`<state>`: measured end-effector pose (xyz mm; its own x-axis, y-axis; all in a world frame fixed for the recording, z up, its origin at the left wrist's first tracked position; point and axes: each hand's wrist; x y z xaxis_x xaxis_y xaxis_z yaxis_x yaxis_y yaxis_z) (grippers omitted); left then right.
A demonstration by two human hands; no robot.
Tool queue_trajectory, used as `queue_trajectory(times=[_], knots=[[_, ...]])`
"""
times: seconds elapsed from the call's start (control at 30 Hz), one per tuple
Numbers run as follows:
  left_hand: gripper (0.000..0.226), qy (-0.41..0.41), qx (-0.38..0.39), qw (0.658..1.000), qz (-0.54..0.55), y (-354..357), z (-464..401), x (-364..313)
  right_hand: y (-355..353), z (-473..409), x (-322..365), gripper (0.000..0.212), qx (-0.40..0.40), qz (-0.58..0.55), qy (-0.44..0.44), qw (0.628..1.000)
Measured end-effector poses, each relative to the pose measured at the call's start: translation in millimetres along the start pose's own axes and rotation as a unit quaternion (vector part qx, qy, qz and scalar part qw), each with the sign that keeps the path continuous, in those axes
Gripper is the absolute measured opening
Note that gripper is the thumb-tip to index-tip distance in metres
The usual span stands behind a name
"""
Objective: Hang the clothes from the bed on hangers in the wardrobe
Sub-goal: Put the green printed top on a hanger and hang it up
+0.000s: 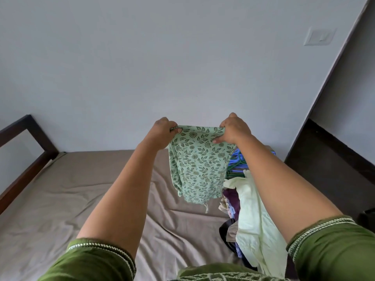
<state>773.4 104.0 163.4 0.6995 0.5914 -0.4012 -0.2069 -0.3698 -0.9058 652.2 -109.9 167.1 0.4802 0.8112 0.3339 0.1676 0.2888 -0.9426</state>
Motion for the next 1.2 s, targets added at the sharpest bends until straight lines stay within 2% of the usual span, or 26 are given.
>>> queue_trajectory(times=[0.1, 0.17, 0.2, 0.27, 0.4, 0.53, 0.7, 0.83, 0.93, 1.0, 1.03, 1.17, 1.2], knots=[[0.035, 0.015, -0.047, 0.997, -0.052, 10, -2, -9, -1, 3, 0, 0.074, -0.043, 0.103, -0.001, 0.994], [0.035, 0.028, -0.058, 0.995, -0.079, 17, -4, -22, 1, 5, 1, 0.058, -0.027, 0.162, -0.014, 0.986], [0.032, 0.042, -0.053, 0.995, -0.075, 21, -5, -28, 3, 5, 1, 0.051, 0.001, 0.153, -0.014, 0.988], [0.026, 0.056, -0.049, 0.997, -0.014, 29, -8, -33, 11, 7, -4, 0.048, 0.052, 0.089, 0.007, 0.995], [0.022, 0.046, -0.087, 0.993, 0.062, 32, -10, -23, 16, 10, -27, 0.048, 0.041, -0.108, 0.018, 0.993], [0.022, 0.038, -0.111, 0.991, 0.072, 31, -8, -15, 24, 15, -34, 0.058, -0.013, -0.311, 0.080, 0.947], [0.016, -0.011, -0.095, 0.993, 0.069, 38, -9, 3, 30, 17, -42, 0.040, -0.022, -0.350, 0.096, 0.931], [0.007, -0.085, -0.117, 0.976, 0.164, 44, -4, 18, 28, 23, -41, 0.035, -0.012, -0.394, 0.050, 0.918], [0.008, -0.119, -0.145, 0.958, 0.216, 52, 1, 28, 27, 24, -28, 0.025, -0.005, -0.458, 0.026, 0.889], [0.013, -0.159, -0.180, 0.930, 0.279, 57, 4, 32, 24, 23, -16, 0.021, 0.010, -0.483, 0.012, 0.876], [0.021, -0.194, -0.185, 0.905, 0.332, 58, 7, 31, 22, 23, -10, 0.020, 0.015, -0.483, 0.002, 0.876], [0.068, -0.315, -0.089, 0.759, 0.564, 79, 13, 31, 15, 21, 7, 0.020, 0.008, -0.457, -0.028, 0.889], [0.072, -0.324, -0.071, 0.722, 0.606, 85, 12, 33, 14, 21, 9, 0.020, 0.005, -0.449, -0.028, 0.893]])
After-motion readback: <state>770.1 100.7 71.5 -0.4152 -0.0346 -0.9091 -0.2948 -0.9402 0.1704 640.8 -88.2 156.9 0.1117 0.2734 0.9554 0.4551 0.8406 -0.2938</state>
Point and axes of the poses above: each hand's wrist, its own z-axis away from the middle knuckle, its own y-axis out of the palm, x = y × z, and after that the axes turned 6 degrees about x, right-handed
